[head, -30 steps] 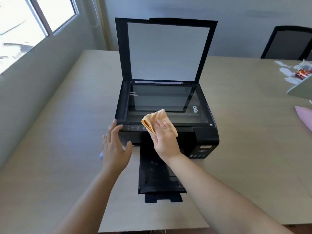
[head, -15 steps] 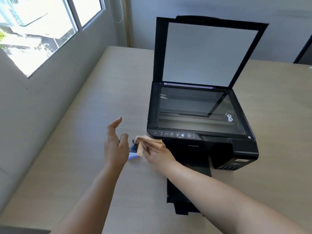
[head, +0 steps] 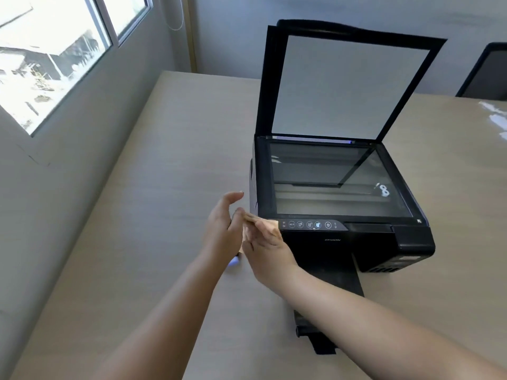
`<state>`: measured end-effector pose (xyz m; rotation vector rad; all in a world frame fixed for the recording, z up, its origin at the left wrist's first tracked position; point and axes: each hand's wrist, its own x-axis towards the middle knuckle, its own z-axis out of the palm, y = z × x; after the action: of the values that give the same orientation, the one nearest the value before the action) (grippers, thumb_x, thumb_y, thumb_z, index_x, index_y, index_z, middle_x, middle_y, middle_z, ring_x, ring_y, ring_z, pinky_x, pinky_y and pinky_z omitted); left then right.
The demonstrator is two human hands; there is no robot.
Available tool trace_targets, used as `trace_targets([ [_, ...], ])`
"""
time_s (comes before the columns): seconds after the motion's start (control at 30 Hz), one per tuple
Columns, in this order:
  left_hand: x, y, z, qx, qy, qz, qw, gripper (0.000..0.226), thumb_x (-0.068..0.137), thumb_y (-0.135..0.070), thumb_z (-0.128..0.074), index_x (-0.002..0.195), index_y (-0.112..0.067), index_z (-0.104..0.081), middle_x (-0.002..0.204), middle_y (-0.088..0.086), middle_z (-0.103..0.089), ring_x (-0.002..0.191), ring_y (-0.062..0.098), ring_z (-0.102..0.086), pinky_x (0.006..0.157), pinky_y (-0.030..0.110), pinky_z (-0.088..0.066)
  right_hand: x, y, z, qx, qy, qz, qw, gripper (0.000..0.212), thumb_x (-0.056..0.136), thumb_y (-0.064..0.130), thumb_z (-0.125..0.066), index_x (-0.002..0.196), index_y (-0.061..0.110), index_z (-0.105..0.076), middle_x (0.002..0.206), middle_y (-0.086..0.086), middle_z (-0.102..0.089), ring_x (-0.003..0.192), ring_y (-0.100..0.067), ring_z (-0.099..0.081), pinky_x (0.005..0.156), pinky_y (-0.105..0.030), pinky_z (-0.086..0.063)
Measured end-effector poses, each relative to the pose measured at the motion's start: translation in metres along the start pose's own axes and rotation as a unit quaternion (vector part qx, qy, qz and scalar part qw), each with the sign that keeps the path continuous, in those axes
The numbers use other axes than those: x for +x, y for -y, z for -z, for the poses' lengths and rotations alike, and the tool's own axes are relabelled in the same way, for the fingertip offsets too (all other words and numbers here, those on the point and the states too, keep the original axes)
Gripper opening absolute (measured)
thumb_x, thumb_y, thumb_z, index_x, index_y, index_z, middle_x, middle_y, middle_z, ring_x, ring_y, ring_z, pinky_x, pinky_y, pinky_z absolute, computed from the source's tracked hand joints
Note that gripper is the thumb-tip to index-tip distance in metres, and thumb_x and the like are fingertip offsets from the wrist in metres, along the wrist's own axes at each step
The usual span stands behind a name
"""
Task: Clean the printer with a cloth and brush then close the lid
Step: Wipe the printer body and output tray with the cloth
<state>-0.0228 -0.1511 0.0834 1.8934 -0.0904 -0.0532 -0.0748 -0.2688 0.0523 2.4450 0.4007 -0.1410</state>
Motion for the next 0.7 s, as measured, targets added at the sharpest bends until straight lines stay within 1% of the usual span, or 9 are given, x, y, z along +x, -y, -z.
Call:
trace_targets([
  [0.07,0.008,-0.004,-0.004,-0.006,0.035,-0.014,0.999,0.027,0.095,-0.022,-0.046,0.115,-0.028,-0.062,0.108,-0.019,-0.063,0.105,0.013,-0.061,0.091,0.027,-0.048,0.01,0.014,-0.002,-0.062,0.01,0.02,0.998,0.043,0.081,0.035,-0.049,0.113,0.014,-0.069,0.119,-0.012,-0.067,0.132,-0.036,-0.04,0.115,-0.048,0.01],
  [0.1,0.012,-0.006,-0.003,-0.003,0.055,-0.009,0.998,0.024,0.097,-0.02,-0.047,0.113,-0.027,-0.064,0.104,-0.022,-0.063,0.101,0.006,-0.061,0.086,0.018,-0.046,0.015,0.019,-0.004,-0.062,0.017,0.046,0.997,0.038,0.081,0.034,-0.05,0.107,0.017,-0.07,0.116,-0.009,-0.067,0.128,-0.034,-0.046,0.118,-0.045,-0.004],
  [0.17,0.02,-0.009,-0.002,0.013,0.093,0.021,0.995,0.022,0.097,-0.019,-0.05,0.109,-0.029,-0.065,0.1,-0.02,-0.064,0.094,-0.004,-0.059,0.075,0.005,-0.042,0.016,0.018,-0.006,0.008,0.018,0.063,0.998,0.024,0.073,0.041,-0.061,0.089,0.028,-0.074,0.097,0.008,-0.069,0.102,-0.014,-0.063,0.1,-0.023,-0.041],
  [0.2,0.026,-0.009,0.0,0.02,0.113,0.033,0.993,0.02,0.097,-0.021,-0.051,0.108,-0.031,-0.065,0.1,-0.016,-0.066,0.094,-0.004,-0.06,0.073,0.005,-0.043,0.013,0.015,-0.008,0.068,-0.004,0.044,0.997,0.021,0.069,0.046,-0.064,0.081,0.033,-0.074,0.088,0.016,-0.069,0.089,-0.003,-0.064,0.087,-0.012,-0.045],
  [0.3,0.04,-0.003,0.005,0.014,0.145,0.053,0.988,0.018,0.095,-0.026,-0.054,0.108,-0.034,-0.064,0.107,-0.008,-0.07,0.098,0.008,-0.067,0.08,0.023,-0.053,-0.009,0.006,-0.021,0.106,0.022,0.049,0.993,0.039,0.081,0.028,-0.036,0.092,0.026,-0.073,0.104,0.007,-0.072,0.105,-0.009,-0.064,0.1,-0.022,-0.031],
  [0.4,0.052,-0.007,0.007,0.009,0.151,0.057,0.987,0.021,0.094,-0.028,-0.058,0.112,-0.028,-0.067,0.102,-0.004,-0.07,0.087,0.012,-0.068,0.067,0.023,-0.054,-0.014,-0.01,-0.026,0.056,-0.116,0.014,0.992,0.056,0.08,0.019,-0.027,0.127,0.011,-0.058,0.139,-0.007,-0.055,0.133,-0.017,-0.046,0.114,-0.033,-0.018],
  [0.5,0.066,-0.015,0.007,0.046,0.158,0.035,0.986,0.025,0.094,-0.031,-0.058,0.117,-0.026,-0.066,0.102,-0.008,-0.067,0.087,0.007,-0.063,0.076,0.025,-0.053,0.006,-0.004,0.009,-0.009,-0.039,-0.015,0.999,0.054,0.083,0.017,-0.03,0.13,0.008,-0.054,0.141,-0.014,-0.052,0.141,-0.028,-0.031,0.119,-0.039,0.0],
  [0.6,0.076,-0.022,0.008,0.081,0.16,0.017,0.984,0.03,0.095,-0.031,-0.058,0.123,-0.023,-0.063,0.103,-0.011,-0.065,0.09,0.006,-0.061,0.08,0.024,-0.051,0.039,0.018,0.022,-0.11,0.099,0.032,0.988,0.045,0.093,0.022,-0.033,0.129,0.003,-0.051,0.129,-0.022,-0.054,0.137,-0.053,-0.019,0.1,-0.072,0.019],
  [0.7,0.079,-0.02,0.007,0.093,0.169,0.012,0.981,0.033,0.094,-0.03,-0.06,0.125,-0.022,-0.06,0.104,-0.01,-0.066,0.088,0.005,-0.062,0.075,0.02,-0.048,0.049,0.024,0.013,-0.17,0.145,0.191,0.956,0.044,0.095,0.029,-0.04,0.136,0.017,-0.051,0.13,-0.01,-0.053,0.135,-0.046,-0.027,0.077,-0.087,0.012],
])
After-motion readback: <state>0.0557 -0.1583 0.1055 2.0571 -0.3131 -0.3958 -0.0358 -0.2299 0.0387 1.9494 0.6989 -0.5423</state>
